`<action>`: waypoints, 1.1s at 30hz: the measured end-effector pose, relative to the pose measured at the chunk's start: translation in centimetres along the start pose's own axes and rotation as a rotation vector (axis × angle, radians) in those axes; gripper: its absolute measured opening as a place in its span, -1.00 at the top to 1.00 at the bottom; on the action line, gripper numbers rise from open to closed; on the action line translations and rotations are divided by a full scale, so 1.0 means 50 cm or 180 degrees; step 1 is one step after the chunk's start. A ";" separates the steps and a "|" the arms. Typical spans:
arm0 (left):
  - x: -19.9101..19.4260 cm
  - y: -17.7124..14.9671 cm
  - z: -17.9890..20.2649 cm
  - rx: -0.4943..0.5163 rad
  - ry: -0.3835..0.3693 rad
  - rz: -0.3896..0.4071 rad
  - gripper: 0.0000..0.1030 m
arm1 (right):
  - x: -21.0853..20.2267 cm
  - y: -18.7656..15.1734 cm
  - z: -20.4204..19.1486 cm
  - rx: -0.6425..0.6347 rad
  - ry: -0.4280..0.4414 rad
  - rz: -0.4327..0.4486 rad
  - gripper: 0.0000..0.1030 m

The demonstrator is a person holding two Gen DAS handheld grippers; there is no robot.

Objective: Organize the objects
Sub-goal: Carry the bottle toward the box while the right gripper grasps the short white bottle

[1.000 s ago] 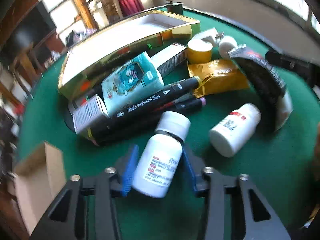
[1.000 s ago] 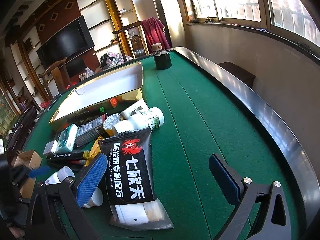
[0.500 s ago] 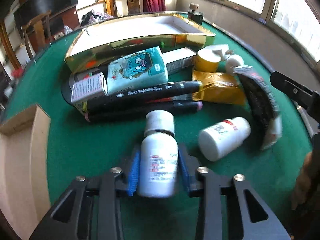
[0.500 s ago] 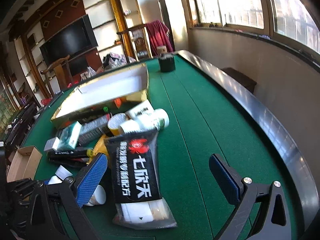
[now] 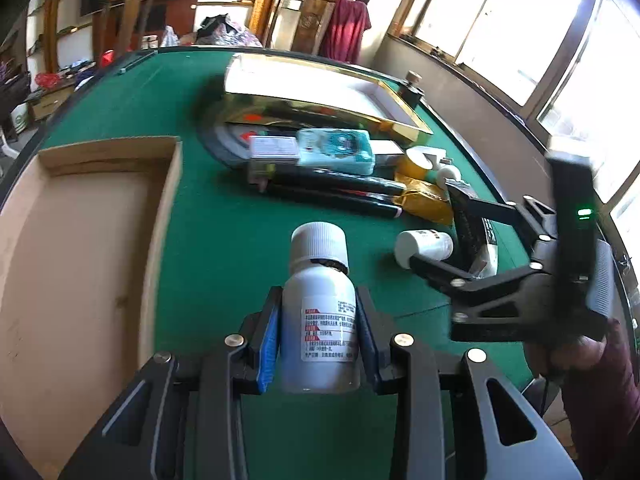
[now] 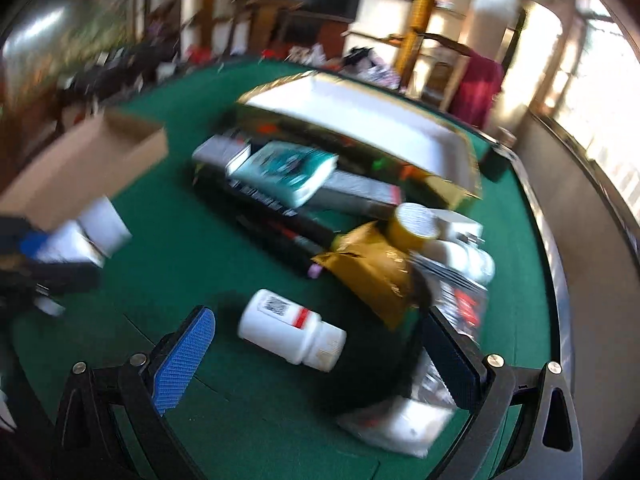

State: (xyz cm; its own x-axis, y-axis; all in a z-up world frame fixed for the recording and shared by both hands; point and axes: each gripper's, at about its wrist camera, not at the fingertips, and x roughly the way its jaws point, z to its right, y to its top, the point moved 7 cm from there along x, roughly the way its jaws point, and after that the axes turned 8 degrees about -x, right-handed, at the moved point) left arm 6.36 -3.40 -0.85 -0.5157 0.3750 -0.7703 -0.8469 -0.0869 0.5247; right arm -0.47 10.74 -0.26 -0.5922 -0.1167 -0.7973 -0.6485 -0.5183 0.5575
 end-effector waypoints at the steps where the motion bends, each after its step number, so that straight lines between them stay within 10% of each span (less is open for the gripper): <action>1: -0.006 -0.004 -0.008 -0.0018 -0.0008 -0.0002 0.35 | 0.010 -0.002 -0.009 -0.0107 -0.0005 -0.0042 -0.98; 5: -0.018 -0.009 -0.025 -0.0052 0.0009 0.0024 0.35 | 0.040 -0.003 -0.034 -0.0486 -0.0104 -0.0174 -0.85; 13: -0.042 -0.019 -0.031 -0.0054 -0.0053 0.0086 0.35 | 0.068 -0.023 -0.021 -0.0344 0.0047 -0.0452 0.28; 25: -0.267 0.095 -0.064 -0.0191 -0.0448 0.0479 0.35 | -0.072 0.117 -0.015 0.0649 0.1107 0.0156 0.26; 33: -0.338 0.270 -0.159 -0.0091 0.0318 0.0707 0.35 | -0.204 0.374 -0.138 0.0964 0.2351 0.0608 0.25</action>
State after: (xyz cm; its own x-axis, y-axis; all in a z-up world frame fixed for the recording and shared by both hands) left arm 2.60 -18.23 16.37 -0.6989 0.2507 -0.6699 -0.7137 -0.1836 0.6759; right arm -3.27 -3.61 16.71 -0.3065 -0.7621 -0.5703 -0.7320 -0.1943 0.6530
